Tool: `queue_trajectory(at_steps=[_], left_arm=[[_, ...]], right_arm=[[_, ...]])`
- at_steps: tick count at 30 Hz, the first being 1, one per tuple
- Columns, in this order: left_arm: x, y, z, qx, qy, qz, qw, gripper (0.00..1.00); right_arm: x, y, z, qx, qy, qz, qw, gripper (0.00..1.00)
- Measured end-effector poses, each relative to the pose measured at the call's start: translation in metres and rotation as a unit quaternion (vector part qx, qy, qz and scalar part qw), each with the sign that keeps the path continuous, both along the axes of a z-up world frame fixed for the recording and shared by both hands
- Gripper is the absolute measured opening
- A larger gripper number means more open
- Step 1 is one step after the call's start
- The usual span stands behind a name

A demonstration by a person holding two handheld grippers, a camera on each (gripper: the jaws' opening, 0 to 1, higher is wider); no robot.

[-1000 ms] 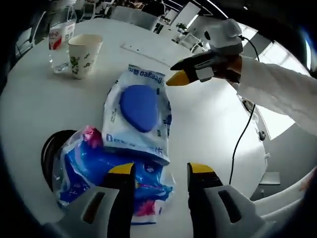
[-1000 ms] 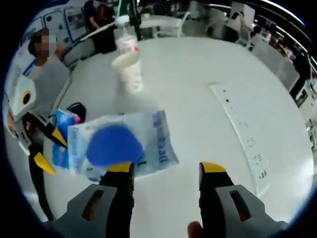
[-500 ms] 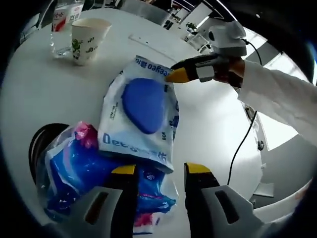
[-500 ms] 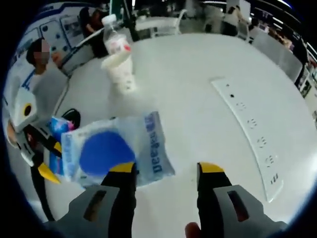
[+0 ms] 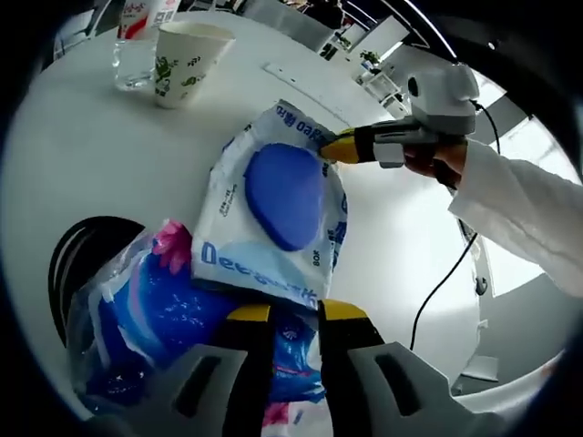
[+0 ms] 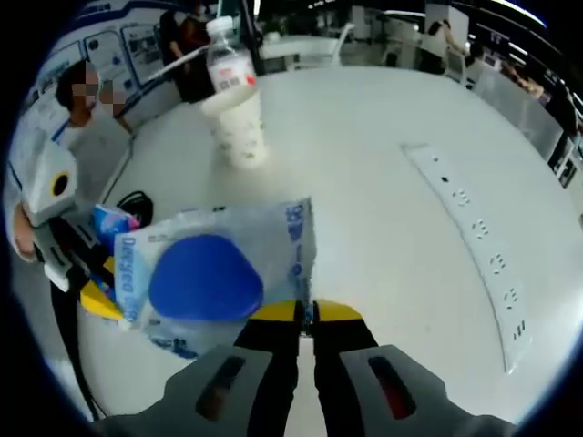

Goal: Arrange the tabletop items into an orderly group along one side of the table until the central work area is clear of visible clutter.

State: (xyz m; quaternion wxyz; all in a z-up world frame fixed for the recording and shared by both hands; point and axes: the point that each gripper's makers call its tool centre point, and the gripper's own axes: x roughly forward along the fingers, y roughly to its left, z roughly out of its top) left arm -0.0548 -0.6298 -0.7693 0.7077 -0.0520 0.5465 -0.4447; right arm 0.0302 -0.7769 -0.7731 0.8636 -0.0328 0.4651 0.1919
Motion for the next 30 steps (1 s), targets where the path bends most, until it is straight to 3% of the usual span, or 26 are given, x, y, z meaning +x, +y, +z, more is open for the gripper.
queue_trajectory(at_steps=[6,8,11,12,13,14,16,22,24,27,30], left_arm=[[-0.003,-0.001,0.003,-0.002,0.012,0.007,0.9999,0.06],[-0.004,0.001,0.006,-0.003,0.01,0.007,0.9999,0.06],[-0.003,0.005,0.013,-0.011,0.003,0.007,0.9999,0.06],[-0.002,0.006,0.017,-0.016,-0.003,0.006,0.9999,0.05],[-0.002,0.007,0.018,-0.017,-0.007,0.004,0.9998,0.05],[0.001,0.009,0.022,-0.019,-0.025,-0.005,0.9995,0.05],[0.006,0.011,0.032,-0.027,-0.057,-0.023,0.9977,0.05],[0.005,0.01,0.065,-0.081,-0.07,-0.032,0.9937,0.04],[0.004,0.01,0.068,-0.086,-0.069,-0.035,0.9933,0.04],[-0.001,0.011,0.073,-0.085,-0.079,-0.047,0.9921,0.04],[0.0,0.014,0.072,-0.086,-0.077,-0.042,0.9925,0.04]], right_arm=[[-0.02,-0.01,0.005,-0.014,-0.004,-0.02,0.9997,0.0],[-0.029,-0.012,0.01,0.004,-0.007,-0.049,0.9988,0.0],[-0.041,-0.014,0.024,0.044,-0.028,-0.121,0.9913,0.0],[-0.047,-0.015,0.031,0.073,-0.036,-0.167,0.9827,0.0],[-0.05,-0.016,0.033,0.083,-0.039,-0.183,0.9788,0.0],[-0.061,-0.016,0.043,0.12,-0.053,-0.228,0.9649,0.0],[-0.075,-0.017,0.051,0.124,-0.069,-0.244,0.9592,0.0],[-0.129,-0.013,0.073,0.131,-0.098,-0.306,0.9378,0.0],[-0.143,-0.008,0.082,0.14,-0.115,-0.331,0.926,0.0],[-0.163,0.006,0.097,0.172,-0.135,-0.375,0.9011,0.0],[-0.181,0.019,0.104,0.182,-0.137,-0.401,0.8873,0.0]])
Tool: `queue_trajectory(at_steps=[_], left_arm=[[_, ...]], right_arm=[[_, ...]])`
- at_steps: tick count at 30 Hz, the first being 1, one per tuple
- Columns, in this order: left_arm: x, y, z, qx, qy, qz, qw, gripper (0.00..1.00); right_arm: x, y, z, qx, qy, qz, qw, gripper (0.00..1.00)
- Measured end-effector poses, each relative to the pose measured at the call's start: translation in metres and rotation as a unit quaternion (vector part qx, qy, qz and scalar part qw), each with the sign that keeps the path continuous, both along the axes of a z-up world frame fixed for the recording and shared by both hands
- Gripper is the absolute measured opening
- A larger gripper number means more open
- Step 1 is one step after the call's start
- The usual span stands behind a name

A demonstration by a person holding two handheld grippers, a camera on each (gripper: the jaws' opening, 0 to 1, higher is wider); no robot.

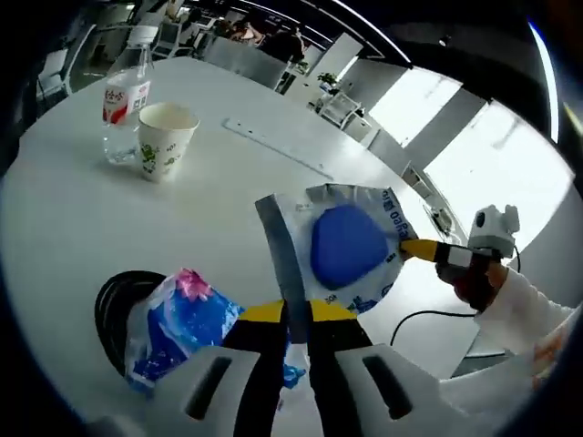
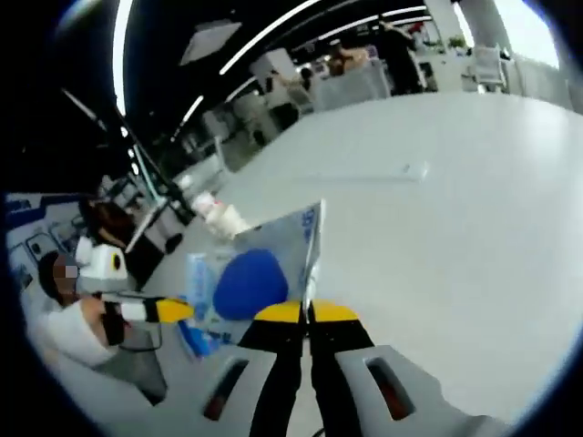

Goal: Arrange the tabletop items into an orderly group along one side of the table until the central work area is clear of visible clutter.

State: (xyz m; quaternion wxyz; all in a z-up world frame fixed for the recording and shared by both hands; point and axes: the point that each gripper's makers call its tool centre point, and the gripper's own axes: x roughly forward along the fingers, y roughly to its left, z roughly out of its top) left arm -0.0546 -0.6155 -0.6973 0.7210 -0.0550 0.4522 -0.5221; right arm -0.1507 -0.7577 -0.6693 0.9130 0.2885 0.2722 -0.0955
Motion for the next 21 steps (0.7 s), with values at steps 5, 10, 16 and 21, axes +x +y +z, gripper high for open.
queue_trajectory(at_steps=[5,10,16,21], left_arm=[[0.001,0.002,0.009,-0.013,0.005,0.005,0.9999,0.04],[-0.002,0.0,0.016,-0.028,0.013,0.0,0.9995,0.03],[-0.017,-0.008,0.029,-0.041,-0.01,-0.042,0.9982,0.03],[-0.019,-0.005,0.035,-0.063,0.012,-0.024,0.9976,0.03]], right_arm=[[-0.023,0.02,0.012,0.008,-0.014,-0.032,0.9994,0.0],[-0.041,0.034,0.022,0.024,-0.041,-0.053,0.9975,0.0],[-0.055,0.032,0.033,0.023,-0.059,-0.069,0.9957,0.0],[-0.06,0.03,0.032,0.032,-0.061,-0.077,0.9947,0.0]])
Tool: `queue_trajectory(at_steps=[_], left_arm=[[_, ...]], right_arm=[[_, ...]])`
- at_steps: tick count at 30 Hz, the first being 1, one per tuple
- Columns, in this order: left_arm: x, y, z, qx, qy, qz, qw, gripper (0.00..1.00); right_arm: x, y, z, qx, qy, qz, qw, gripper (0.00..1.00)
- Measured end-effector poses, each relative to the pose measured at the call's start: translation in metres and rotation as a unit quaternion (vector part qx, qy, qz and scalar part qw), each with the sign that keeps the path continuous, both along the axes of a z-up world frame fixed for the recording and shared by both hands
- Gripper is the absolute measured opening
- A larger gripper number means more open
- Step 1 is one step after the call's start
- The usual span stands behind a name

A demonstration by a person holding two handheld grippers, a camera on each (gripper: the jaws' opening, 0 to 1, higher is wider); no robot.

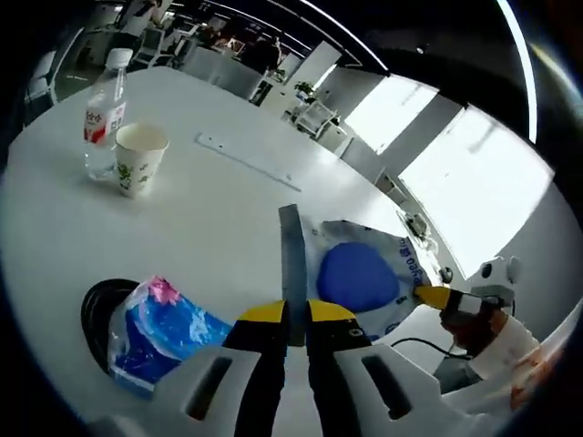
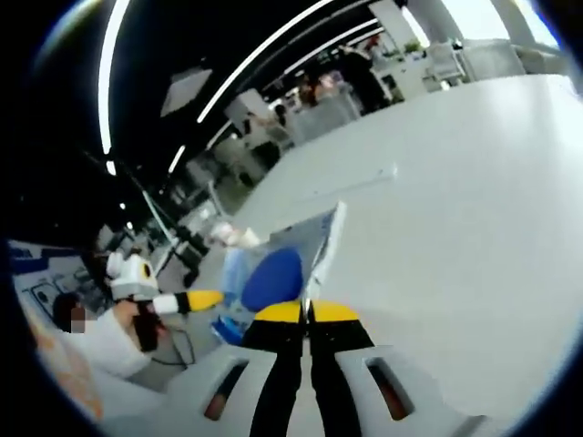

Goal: Arrange the tabletop items into an orderly group along one side of the table until the central work area is clear of visible clutter.

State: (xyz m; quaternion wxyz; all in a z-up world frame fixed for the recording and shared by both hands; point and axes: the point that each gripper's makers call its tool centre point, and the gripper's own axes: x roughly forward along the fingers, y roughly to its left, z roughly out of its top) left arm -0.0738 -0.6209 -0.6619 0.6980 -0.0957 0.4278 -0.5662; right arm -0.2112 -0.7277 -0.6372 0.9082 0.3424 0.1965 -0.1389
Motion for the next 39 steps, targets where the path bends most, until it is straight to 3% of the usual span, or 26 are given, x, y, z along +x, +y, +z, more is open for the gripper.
queue_trajectory(at_steps=[6,11,18,20,25,39], left_arm=[[0.003,0.004,-0.008,0.011,0.015,0.018,0.9997,0.03],[0.013,0.003,0.0,-0.003,0.017,0.033,0.9993,0.02],[0.016,0.002,-0.001,-0.005,0.013,0.033,0.9994,0.0],[0.021,0.002,0.003,-0.02,0.027,0.049,0.9982,0.0],[0.031,0.001,0.003,-0.022,0.033,0.052,0.9979,0.0],[0.089,-0.022,0.022,-0.042,0.03,0.069,0.9963,0.0]], right_arm=[[0.006,0.008,-0.002,0.001,0.005,0.024,0.9997,0.0],[0.009,0.012,-0.006,0.008,0.012,0.033,0.9994,0.0],[0.021,0.008,0.009,0.012,-0.01,0.029,0.9994,0.0],[0.023,0.007,0.015,0.008,-0.017,0.029,0.9994,0.0],[0.031,0.009,0.009,0.012,-0.009,0.036,0.9992,0.0],[0.088,-0.011,0.005,0.025,-0.004,0.037,0.999,0.0]])
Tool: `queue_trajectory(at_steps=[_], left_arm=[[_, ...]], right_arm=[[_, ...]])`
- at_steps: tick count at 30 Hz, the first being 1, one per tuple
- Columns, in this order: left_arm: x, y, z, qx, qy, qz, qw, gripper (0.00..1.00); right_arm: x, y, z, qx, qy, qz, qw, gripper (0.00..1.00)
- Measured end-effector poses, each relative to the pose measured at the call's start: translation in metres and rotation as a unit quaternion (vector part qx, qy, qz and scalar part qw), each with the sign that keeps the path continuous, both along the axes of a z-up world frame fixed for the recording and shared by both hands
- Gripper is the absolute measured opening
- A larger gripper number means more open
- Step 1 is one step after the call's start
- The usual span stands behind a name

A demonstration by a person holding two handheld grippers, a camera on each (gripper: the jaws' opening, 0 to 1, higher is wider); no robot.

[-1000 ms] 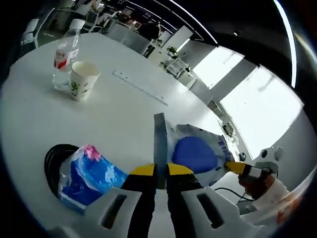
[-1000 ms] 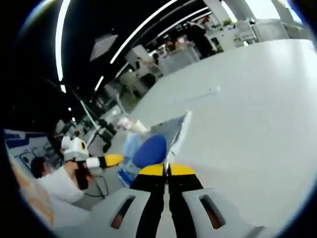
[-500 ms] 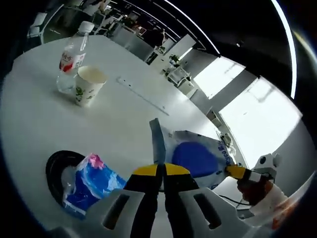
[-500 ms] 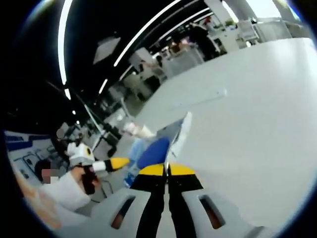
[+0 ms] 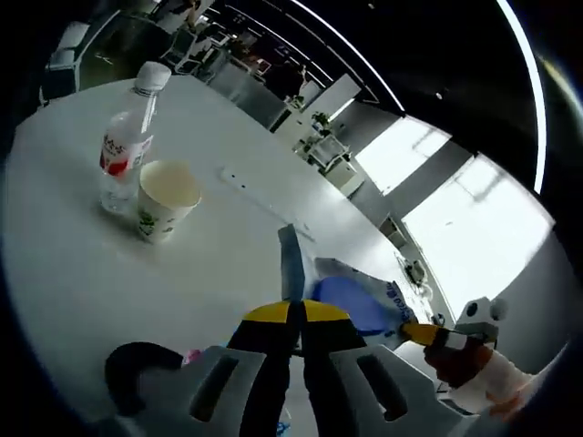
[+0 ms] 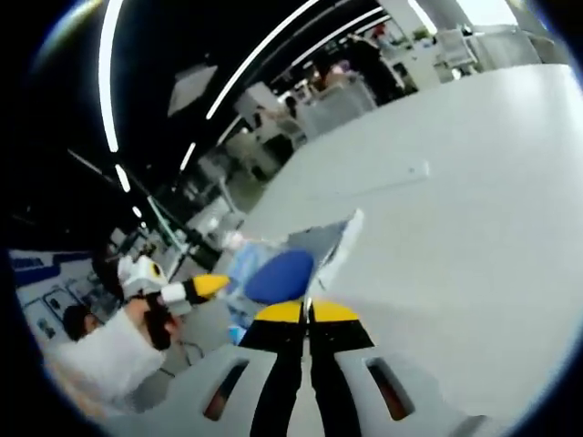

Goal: Arrange the tabletop items into an orderly group along one side of the table until the central work area is clear of visible clutter.

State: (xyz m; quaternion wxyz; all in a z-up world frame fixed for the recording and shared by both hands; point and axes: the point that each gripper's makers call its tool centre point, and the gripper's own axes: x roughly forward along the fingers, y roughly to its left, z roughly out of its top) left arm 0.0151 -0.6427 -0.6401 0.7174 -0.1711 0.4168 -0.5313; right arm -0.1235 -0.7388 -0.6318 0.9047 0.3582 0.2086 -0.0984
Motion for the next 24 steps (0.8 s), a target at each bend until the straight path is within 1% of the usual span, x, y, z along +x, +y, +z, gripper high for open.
queue_trajectory(at_steps=[1,3,5,7,10,11,14,19,24], left_arm=[[0.008,-0.002,-0.002,0.0,0.0,0.004,1.0,0.0],[0.017,-0.007,-0.005,-0.005,0.015,0.015,0.9998,0.0],[0.026,-0.01,-0.008,-0.003,0.014,0.017,0.9997,0.0],[0.037,-0.011,-0.013,0.01,0.002,0.022,0.9997,0.0],[0.048,-0.012,-0.019,0.014,0.006,0.029,0.9995,0.0],[0.053,-0.013,-0.023,0.015,0.008,0.032,0.9993,0.0],[0.062,-0.013,-0.038,0.032,0.01,0.037,0.9987,0.0],[0.075,-0.016,-0.055,0.041,0.026,0.05,0.9976,0.0],[0.082,-0.022,-0.069,0.044,0.036,0.057,0.9967,0.0]], right_arm=[[0.007,-0.002,-0.001,0.0,0.001,0.001,1.0,0.0],[0.019,-0.006,-0.003,-0.005,0.002,0.0,1.0,0.0],[0.032,-0.01,-0.006,-0.01,0.005,0.001,0.9999,0.0],[0.042,-0.01,-0.012,-0.003,0.008,0.005,1.0,0.0],[0.055,-0.01,-0.024,0.002,0.019,0.008,0.9998,0.0],[0.058,-0.01,-0.027,-0.001,0.022,0.009,0.9997,0.0],[0.068,-0.01,-0.038,0.002,0.036,0.015,0.9993,0.0],[0.083,-0.012,-0.053,-0.003,0.05,0.023,0.9984,0.0],[0.089,-0.019,-0.071,-0.002,0.07,0.022,0.9973,0.0]])
